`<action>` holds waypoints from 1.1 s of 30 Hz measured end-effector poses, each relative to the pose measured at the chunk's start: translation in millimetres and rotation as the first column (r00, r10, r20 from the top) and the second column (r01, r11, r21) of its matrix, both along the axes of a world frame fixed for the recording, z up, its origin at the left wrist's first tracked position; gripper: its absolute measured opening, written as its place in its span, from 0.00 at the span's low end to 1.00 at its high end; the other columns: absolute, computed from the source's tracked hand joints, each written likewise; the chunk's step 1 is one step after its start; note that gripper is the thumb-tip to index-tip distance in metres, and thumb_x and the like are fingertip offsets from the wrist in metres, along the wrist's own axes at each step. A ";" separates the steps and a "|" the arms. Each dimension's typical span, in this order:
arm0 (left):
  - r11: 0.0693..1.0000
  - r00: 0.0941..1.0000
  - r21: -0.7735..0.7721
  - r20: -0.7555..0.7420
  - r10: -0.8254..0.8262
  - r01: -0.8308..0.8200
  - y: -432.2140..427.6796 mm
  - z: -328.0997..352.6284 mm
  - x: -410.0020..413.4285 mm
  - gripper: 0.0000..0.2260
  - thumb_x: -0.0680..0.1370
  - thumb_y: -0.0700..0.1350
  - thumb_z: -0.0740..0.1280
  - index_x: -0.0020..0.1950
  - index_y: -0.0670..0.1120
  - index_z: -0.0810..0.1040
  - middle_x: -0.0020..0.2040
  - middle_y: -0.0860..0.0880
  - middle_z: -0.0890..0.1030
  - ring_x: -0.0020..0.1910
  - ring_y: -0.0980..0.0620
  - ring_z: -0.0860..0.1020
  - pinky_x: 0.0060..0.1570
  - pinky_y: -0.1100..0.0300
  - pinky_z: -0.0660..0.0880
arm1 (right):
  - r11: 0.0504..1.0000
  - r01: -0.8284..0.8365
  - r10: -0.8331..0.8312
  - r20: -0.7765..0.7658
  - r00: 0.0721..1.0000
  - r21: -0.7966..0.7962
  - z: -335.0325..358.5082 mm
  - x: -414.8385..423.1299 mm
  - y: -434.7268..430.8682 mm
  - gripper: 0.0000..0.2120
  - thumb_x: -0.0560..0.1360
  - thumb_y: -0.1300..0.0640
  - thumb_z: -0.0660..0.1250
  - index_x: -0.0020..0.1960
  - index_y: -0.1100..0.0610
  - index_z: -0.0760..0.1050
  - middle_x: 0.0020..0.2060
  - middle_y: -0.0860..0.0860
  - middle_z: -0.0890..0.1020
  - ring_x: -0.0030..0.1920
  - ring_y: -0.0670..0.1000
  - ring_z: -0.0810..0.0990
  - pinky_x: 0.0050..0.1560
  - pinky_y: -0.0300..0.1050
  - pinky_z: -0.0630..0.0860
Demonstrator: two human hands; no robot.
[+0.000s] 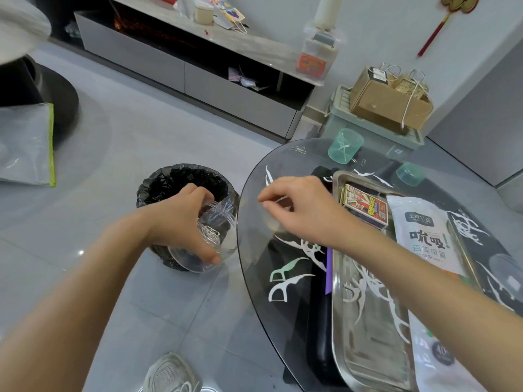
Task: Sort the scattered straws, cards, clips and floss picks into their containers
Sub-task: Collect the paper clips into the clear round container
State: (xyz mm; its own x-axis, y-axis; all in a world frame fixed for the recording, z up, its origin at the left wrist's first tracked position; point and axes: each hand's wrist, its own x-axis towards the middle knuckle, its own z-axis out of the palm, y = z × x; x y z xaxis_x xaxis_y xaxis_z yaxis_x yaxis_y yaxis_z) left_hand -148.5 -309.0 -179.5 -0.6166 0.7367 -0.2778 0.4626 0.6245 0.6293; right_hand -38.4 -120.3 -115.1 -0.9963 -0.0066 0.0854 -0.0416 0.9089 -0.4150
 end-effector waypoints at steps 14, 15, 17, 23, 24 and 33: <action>0.923 0.920 0.274 -0.211 0.331 -0.269 56.4 18.8 -37.7 0.52 0.58 0.54 0.81 0.74 0.41 0.58 0.69 0.47 0.61 0.67 0.47 0.67 0.64 0.54 0.65 | 0.931 0.354 -0.366 0.211 0.906 0.091 17.8 -42.0 98.0 0.16 0.78 0.59 0.62 0.65 0.57 0.75 0.58 0.53 0.80 0.58 0.50 0.77 0.61 0.39 0.70; 0.923 0.914 0.276 -0.232 0.333 -0.267 64.9 20.7 -45.4 0.52 0.58 0.53 0.81 0.74 0.41 0.58 0.70 0.47 0.61 0.67 0.46 0.67 0.64 0.54 0.66 | 0.929 0.357 -0.370 0.226 0.901 0.095 18.0 -47.0 100.6 0.17 0.78 0.58 0.62 0.66 0.57 0.73 0.59 0.53 0.79 0.59 0.51 0.77 0.62 0.42 0.71; 0.931 0.906 0.265 -0.274 0.323 -0.251 82.5 23.3 -66.6 0.51 0.59 0.51 0.82 0.74 0.42 0.57 0.70 0.48 0.60 0.67 0.46 0.67 0.63 0.53 0.67 | 0.926 0.352 -0.377 0.257 0.890 0.138 17.8 -58.5 107.8 0.20 0.78 0.57 0.61 0.69 0.57 0.70 0.61 0.55 0.77 0.60 0.53 0.76 0.63 0.45 0.71; 0.980 0.949 0.171 -0.275 0.151 -0.106 128.5 13.7 -115.7 0.53 0.59 0.49 0.82 0.75 0.41 0.55 0.71 0.47 0.58 0.68 0.45 0.66 0.66 0.53 0.66 | 0.894 0.360 -0.433 0.314 0.845 0.267 -0.9 -95.7 124.1 0.21 0.78 0.55 0.61 0.69 0.62 0.68 0.65 0.58 0.74 0.64 0.58 0.72 0.63 0.48 0.69; 0.981 0.954 0.171 -0.268 0.137 -0.093 136.4 9.3 -124.5 0.53 0.60 0.49 0.82 0.75 0.41 0.54 0.72 0.48 0.58 0.69 0.45 0.66 0.65 0.54 0.65 | 0.879 0.375 -0.457 0.301 0.837 0.294 -5.5 -104.5 128.3 0.20 0.78 0.55 0.61 0.67 0.63 0.69 0.63 0.59 0.74 0.64 0.59 0.72 0.61 0.49 0.70; 0.983 0.962 0.152 -0.268 -0.058 0.102 190.5 -16.8 -157.2 0.51 0.60 0.48 0.82 0.75 0.43 0.56 0.70 0.49 0.59 0.66 0.45 0.68 0.61 0.53 0.69 | 0.820 0.463 -0.554 0.262 0.790 0.338 -24.8 -153.5 138.7 0.15 0.73 0.64 0.58 0.30 0.59 0.59 0.31 0.55 0.65 0.40 0.58 0.68 0.29 0.44 0.58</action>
State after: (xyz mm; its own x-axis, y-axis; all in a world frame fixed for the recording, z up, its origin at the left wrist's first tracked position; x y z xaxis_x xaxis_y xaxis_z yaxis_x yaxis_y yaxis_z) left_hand -305.7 -118.5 -196.2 -0.5887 0.8082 0.0129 0.6685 0.4779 0.5699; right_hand -191.9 18.4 -139.9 -0.8245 0.5342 -0.1864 0.5546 0.8284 -0.0788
